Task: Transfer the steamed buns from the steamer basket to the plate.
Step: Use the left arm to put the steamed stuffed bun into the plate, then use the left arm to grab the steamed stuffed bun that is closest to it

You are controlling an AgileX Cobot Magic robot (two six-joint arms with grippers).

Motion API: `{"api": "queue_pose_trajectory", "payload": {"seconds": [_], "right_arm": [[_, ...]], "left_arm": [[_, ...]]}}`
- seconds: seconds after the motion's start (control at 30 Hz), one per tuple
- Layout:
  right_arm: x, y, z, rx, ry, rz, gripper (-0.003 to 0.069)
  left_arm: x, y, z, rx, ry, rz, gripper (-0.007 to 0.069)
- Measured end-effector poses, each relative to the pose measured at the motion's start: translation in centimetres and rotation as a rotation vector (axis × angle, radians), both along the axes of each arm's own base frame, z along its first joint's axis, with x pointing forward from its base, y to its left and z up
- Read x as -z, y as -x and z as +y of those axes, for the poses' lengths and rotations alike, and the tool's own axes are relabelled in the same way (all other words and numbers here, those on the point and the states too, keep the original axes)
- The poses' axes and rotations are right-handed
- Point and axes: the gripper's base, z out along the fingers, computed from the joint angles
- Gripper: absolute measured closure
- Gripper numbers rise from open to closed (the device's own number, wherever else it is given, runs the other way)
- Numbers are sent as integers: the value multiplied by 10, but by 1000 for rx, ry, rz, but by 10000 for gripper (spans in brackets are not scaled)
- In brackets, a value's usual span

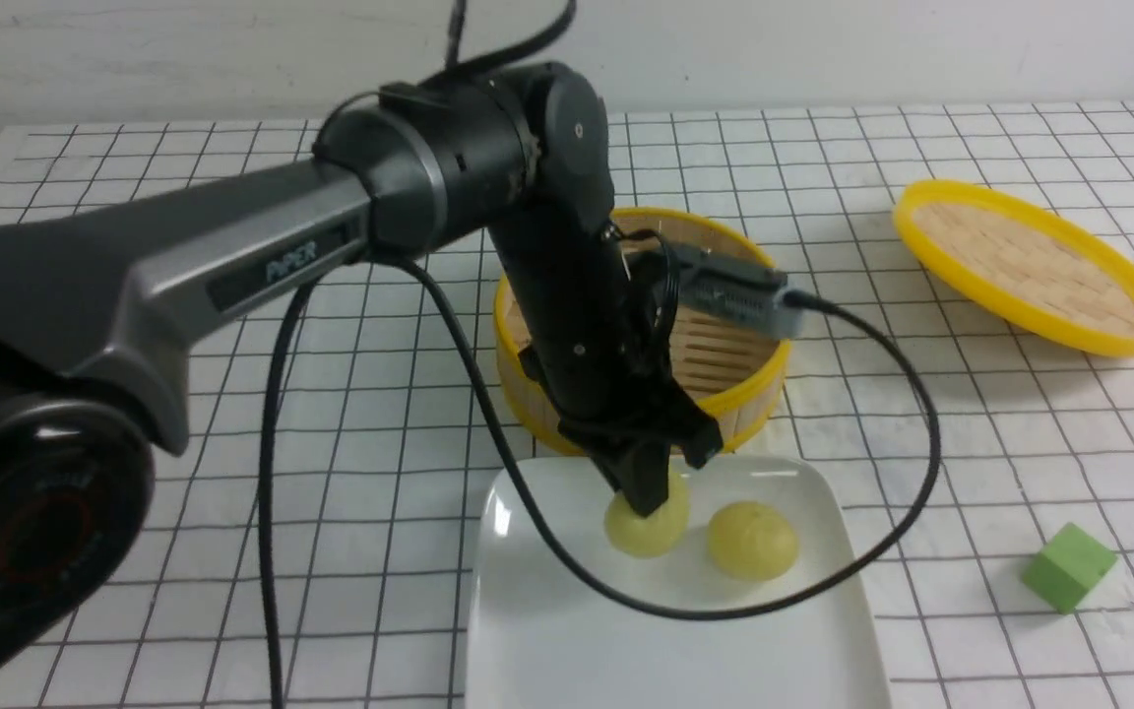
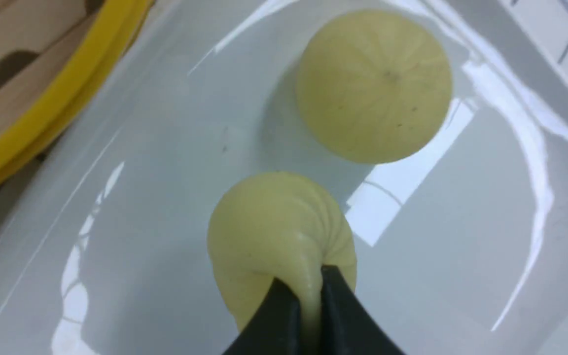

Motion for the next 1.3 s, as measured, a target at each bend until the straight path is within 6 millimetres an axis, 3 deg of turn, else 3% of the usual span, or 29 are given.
{"api": "queue_pose_trajectory", "payload": {"seconds": [0.6, 0.77, 1.13, 1.27, 1.3], "right_arm": [[0, 0, 0, -3, -5, 3, 248], [0, 1, 1, -5, -11, 6, 248], [-1, 1, 1, -9, -17, 9, 248], [-1, 2, 2, -14, -27, 15, 248], [-1, 2, 2, -15, -28, 15, 248]], "left_arm": [[10, -1, -4, 0, 17, 29, 592], [14, -2, -4, 0, 12, 36, 513], [10, -4, -5, 1, 17, 21, 238], [-31, -12, -6, -6, 52, -108, 206], [-31, -12, -6, -6, 52, -108, 205]]}}
